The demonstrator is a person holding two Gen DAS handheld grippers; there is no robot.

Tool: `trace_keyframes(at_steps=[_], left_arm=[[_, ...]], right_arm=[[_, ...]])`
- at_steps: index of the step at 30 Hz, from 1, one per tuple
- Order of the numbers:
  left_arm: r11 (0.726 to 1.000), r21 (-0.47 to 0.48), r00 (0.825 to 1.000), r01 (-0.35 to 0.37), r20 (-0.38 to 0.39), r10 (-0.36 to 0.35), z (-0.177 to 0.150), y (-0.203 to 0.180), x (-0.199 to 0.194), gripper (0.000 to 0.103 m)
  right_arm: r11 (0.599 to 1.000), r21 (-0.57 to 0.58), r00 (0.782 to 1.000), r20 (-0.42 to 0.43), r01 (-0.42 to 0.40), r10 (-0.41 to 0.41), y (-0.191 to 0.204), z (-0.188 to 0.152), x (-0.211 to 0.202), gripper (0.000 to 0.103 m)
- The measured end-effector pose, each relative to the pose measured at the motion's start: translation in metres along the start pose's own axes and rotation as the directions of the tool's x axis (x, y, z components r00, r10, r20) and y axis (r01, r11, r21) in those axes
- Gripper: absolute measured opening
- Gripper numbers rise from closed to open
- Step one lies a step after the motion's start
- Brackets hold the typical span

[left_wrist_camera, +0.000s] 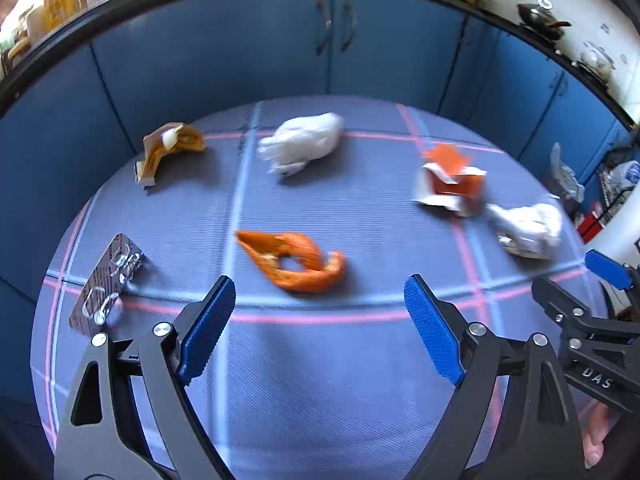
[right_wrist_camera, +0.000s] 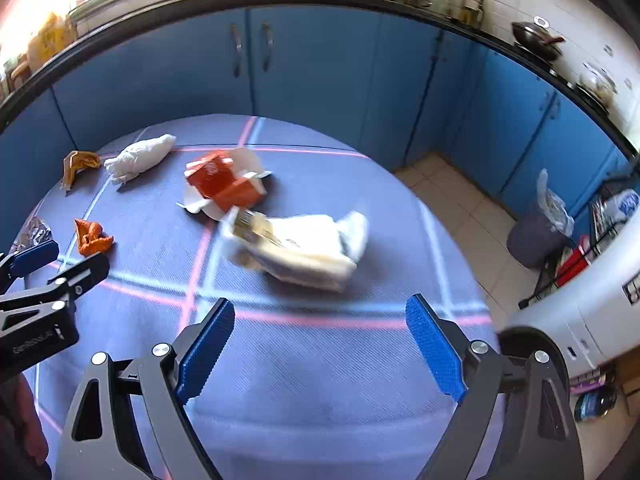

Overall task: Collect trash
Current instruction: 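Grasp the orange crumpled paper with the left gripper while the right gripper grasps the white bread bag, then carry the bread bag and orange paper over the black bin with both grippers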

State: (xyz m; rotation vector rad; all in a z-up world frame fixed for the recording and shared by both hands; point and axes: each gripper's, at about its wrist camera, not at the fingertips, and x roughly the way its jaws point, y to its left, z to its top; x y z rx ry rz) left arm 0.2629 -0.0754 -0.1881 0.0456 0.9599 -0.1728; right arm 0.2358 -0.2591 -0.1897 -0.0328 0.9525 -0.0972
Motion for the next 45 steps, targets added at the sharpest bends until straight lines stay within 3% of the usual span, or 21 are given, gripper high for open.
trace_keyframes(at_steps=[3,8,10,12,13,17,26,45], left_arm=[[1.000,-0.022,1.000,0.006,-0.027,-0.006,0.005,0.013,0.016,0.085],[0.999,0.027,0.999,-0.036,0.005,0.036,0.009,0.011,0.022,0.083],[0.999,0.036,0.999,-0.034,0.027,0.033,0.010,0.009,0.020,0.068],[0.998,0.055,0.999,-0.025,0.036,0.023,0.009,0.006,0.016,0.044],[0.998,0.060,0.999,-0.020,0.035,0.018,0.009,0.005,0.016,0.038],[0.998,0.061,0.999,-0.008,0.037,0.006,0.008,0.003,0.011,0.021],[0.997,0.077,0.996,-0.013,0.092,0.006,0.001,-0.007,-0.029,0.019],[0.980,0.198,0.978,-0.011,0.206,-0.031,-0.030,-0.083,-0.133,0.019]], right_arm=[[1.000,-0.003,1.000,-0.012,0.003,-0.003,0.008,0.010,0.014,0.085],[1.000,0.022,1.000,-0.027,0.002,-0.001,0.012,0.021,0.031,0.085],[0.999,0.030,1.000,-0.013,0.017,-0.016,0.012,0.022,0.032,0.085],[1.000,0.031,1.000,0.003,0.003,-0.004,0.013,0.021,0.029,0.073],[1.000,0.026,1.000,0.002,0.011,-0.011,0.014,0.021,0.028,0.063],[0.998,-0.019,0.998,0.016,0.054,-0.054,0.019,0.015,0.019,0.044],[1.000,-0.008,0.998,0.053,0.030,-0.029,0.008,-0.005,-0.025,0.039],[0.998,0.069,0.982,0.188,0.004,-0.016,-0.045,-0.045,-0.142,0.040]])
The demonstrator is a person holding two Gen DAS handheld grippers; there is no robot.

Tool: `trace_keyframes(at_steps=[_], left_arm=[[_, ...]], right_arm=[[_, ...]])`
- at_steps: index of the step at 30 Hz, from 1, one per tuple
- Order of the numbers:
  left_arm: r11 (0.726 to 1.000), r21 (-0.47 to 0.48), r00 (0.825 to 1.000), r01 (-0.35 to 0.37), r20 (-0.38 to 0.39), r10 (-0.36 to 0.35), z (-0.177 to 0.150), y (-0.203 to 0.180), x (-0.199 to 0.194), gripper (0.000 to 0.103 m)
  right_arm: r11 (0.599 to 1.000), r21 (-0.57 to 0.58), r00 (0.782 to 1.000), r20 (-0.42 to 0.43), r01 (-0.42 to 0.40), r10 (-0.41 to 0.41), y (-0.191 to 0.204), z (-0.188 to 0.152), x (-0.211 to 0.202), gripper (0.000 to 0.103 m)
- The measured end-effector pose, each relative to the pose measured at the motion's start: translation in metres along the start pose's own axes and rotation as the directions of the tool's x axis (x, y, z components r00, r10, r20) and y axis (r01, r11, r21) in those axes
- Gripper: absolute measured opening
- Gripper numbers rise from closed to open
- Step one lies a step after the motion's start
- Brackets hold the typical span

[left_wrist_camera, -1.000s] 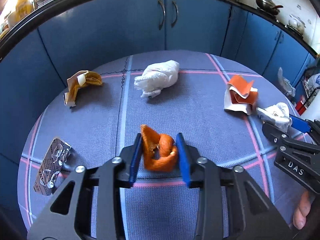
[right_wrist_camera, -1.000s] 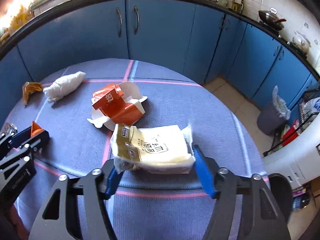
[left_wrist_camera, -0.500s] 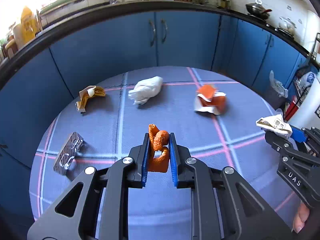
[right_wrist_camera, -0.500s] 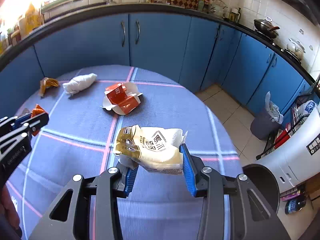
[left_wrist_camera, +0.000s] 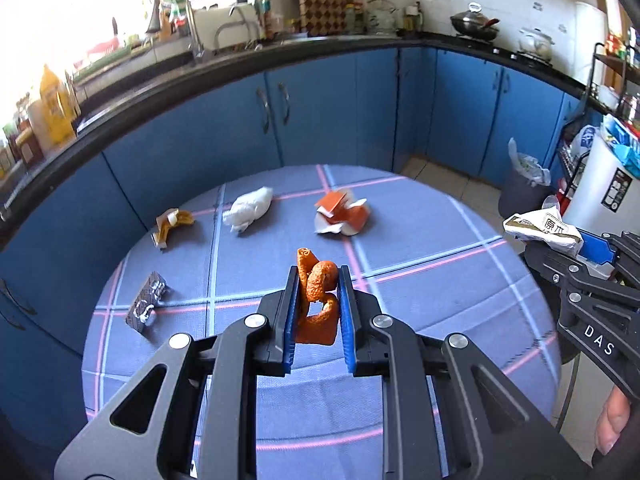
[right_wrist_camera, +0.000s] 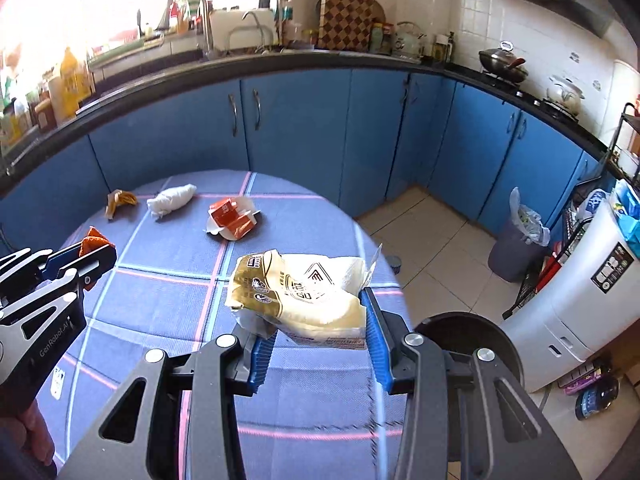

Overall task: Collect trash
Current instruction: 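Carry the bread bag and orange paper over the black bin with both grippers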

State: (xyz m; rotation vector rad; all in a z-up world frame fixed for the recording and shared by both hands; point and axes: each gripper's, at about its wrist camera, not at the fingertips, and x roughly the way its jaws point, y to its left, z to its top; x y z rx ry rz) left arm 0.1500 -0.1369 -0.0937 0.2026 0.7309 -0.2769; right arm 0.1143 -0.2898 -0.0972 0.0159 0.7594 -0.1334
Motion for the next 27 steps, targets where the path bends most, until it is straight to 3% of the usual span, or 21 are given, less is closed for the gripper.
trace_keyframes(at_steps=[12,27], left_arm=[[0.997,0.074,0.997,0.005,0.082,-0.011,0.009,-0.045,-0.048,0.019],[0.985,0.170,0.991,0.024,0.128,-0.046,0.017,-0.104,-0.074,0.019]], right_arm=[[0.999,0.042,0.997,0.070,0.014,-0.017,-0.037,-0.008,-0.051,0.040],[0.992,0.116,0.992,0.111,0.047,-0.060,-0.091,-0.023,-0.085,0.040]])
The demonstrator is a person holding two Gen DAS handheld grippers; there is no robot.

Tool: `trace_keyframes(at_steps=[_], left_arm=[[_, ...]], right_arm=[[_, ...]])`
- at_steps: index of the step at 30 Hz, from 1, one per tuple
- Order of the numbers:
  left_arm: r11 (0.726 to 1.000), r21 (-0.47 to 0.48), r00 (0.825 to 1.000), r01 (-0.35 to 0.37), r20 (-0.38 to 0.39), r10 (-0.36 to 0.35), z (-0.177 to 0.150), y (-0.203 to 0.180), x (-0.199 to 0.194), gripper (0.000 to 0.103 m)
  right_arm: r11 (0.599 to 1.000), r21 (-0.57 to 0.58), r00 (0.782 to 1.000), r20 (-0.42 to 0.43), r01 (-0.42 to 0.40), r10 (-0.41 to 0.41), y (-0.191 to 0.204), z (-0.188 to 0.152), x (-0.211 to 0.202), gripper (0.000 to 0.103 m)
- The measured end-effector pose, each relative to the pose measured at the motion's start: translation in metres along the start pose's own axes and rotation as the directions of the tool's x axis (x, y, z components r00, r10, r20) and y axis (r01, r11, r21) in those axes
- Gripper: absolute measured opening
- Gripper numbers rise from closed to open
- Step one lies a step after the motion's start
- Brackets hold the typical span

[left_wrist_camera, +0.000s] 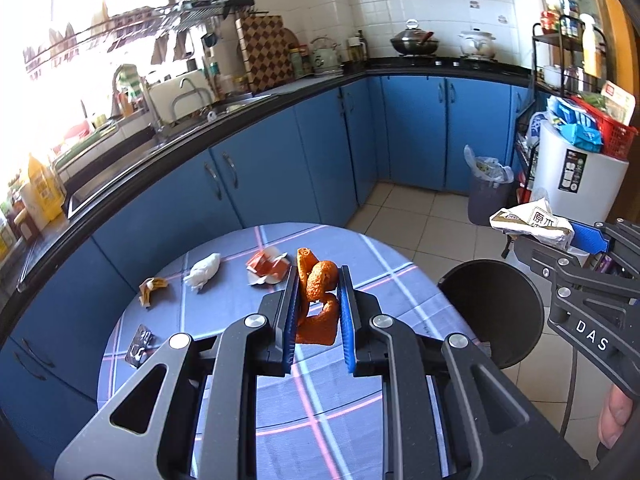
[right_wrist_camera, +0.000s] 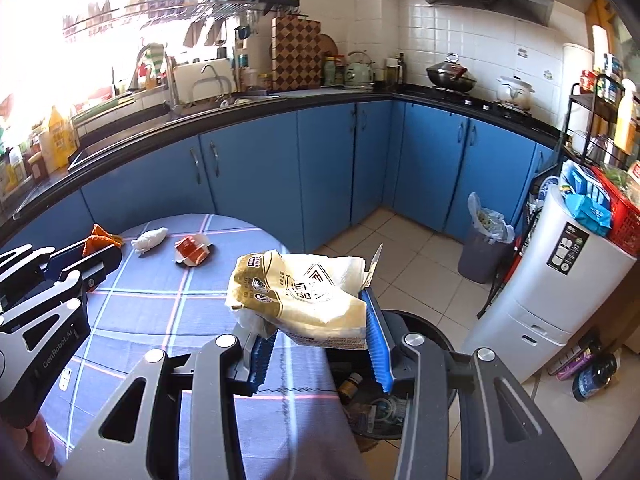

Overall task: Collect trash
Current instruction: 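Carry the bread bag and orange paper over the black bin with both grippers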

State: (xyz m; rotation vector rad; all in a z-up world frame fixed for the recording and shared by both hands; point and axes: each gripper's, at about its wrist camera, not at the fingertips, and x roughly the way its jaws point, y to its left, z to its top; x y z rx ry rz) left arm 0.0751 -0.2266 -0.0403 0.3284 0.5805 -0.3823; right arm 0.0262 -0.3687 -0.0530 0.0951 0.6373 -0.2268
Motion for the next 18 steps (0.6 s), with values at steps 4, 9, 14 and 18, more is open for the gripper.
trace_keyframes(at_steps=[4,9,14,18], left_arm=[[1.000,0.027,1.000,0.007,0.006,-0.007,0.005,-0.018,-0.001,0.019],[0.998,0.058,1.000,0.015,0.014,-0.016,0.012,-0.039,-0.003,0.019],[0.996,0.083,0.999,0.026,0.017,-0.027,0.017,-0.059,-0.001,0.019],[0.993,0.110,0.999,0.039,0.013,-0.041,0.021,-0.077,0.004,0.019]], right_arm=[[1.000,0.023,1.000,0.005,0.004,-0.004,-0.015,-0.002,-0.004,0.040],[0.999,0.051,1.000,0.006,0.005,-0.006,-0.033,-0.005,-0.005,0.040],[0.997,0.082,1.000,0.007,0.010,-0.011,-0.054,-0.008,-0.006,0.040],[0.994,0.105,1.000,0.006,0.016,-0.017,-0.069,-0.009,-0.004,0.040]])
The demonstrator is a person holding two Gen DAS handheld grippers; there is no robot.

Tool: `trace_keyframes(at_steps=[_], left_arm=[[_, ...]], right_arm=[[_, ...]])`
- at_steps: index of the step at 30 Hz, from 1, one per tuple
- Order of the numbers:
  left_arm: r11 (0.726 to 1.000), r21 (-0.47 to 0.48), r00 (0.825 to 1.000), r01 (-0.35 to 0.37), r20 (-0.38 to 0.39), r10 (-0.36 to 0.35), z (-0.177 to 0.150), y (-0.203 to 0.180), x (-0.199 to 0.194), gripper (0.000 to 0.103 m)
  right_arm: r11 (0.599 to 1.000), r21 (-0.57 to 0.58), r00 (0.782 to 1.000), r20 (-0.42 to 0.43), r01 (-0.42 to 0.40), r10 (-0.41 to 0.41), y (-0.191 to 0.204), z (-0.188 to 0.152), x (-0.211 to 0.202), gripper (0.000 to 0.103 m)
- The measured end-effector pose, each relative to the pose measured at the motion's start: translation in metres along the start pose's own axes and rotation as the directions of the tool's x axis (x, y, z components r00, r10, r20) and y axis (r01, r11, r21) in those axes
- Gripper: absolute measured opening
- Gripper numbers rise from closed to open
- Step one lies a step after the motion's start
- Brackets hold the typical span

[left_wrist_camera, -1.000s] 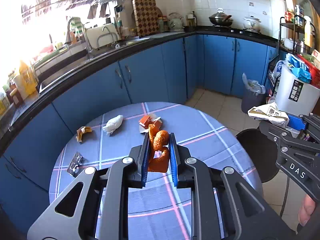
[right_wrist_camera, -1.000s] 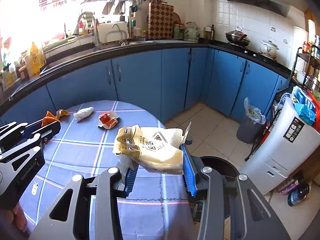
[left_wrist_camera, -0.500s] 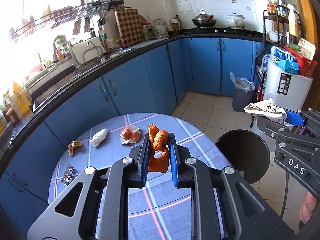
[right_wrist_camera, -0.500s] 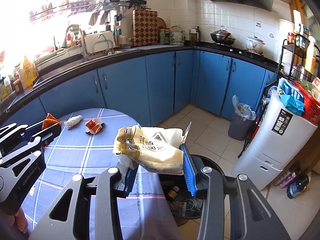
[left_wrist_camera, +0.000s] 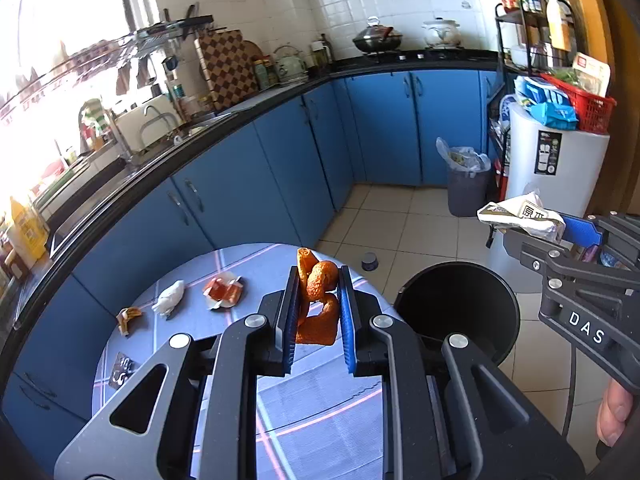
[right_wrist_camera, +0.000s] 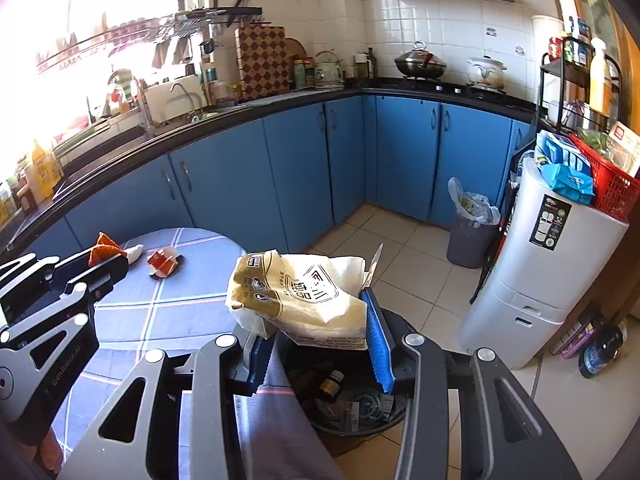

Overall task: Collect trash
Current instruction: 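Carry the bread bag and orange paper over the black bin with both grippers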

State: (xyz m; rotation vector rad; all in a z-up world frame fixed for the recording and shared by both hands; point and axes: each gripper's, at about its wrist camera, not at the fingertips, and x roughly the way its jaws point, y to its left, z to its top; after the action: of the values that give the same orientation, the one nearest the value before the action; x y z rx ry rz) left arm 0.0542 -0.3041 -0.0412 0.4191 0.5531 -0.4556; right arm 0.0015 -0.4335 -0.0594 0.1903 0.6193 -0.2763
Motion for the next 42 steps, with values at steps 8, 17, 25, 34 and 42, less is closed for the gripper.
trace_keyframes(at_steps=[8,17,25,34,42], left_arm=[[0.999,0.038,1.000,0.027,-0.007,-0.026,0.009,-0.025,0.011,0.019],[0.996,0.070,0.998,0.049,-0.033,-0.046,0.012,-0.045,0.032,0.019],[0.993,0.089,0.996,0.075,-0.061,-0.069,0.013,-0.059,0.054,0.019],[0.991,0.091,0.991,0.101,-0.103,-0.091,0.012,-0.068,0.084,0.019],[0.990,0.078,0.983,0.115,-0.149,-0.103,0.007,-0.070,0.116,0.019]], right_arm=[[0.999,0.038,1.000,-0.013,0.005,-0.005,-0.024,-0.001,0.009,0.040],[0.998,0.059,0.999,-0.040,0.007,-0.005,-0.039,-0.005,0.027,0.040],[0.996,0.083,0.997,-0.080,0.017,-0.010,-0.055,-0.009,0.051,0.042],[0.996,0.082,0.991,-0.133,0.022,-0.011,-0.058,-0.016,0.082,0.042],[0.996,0.084,0.981,-0.194,0.025,-0.008,-0.058,-0.026,0.116,0.042]])
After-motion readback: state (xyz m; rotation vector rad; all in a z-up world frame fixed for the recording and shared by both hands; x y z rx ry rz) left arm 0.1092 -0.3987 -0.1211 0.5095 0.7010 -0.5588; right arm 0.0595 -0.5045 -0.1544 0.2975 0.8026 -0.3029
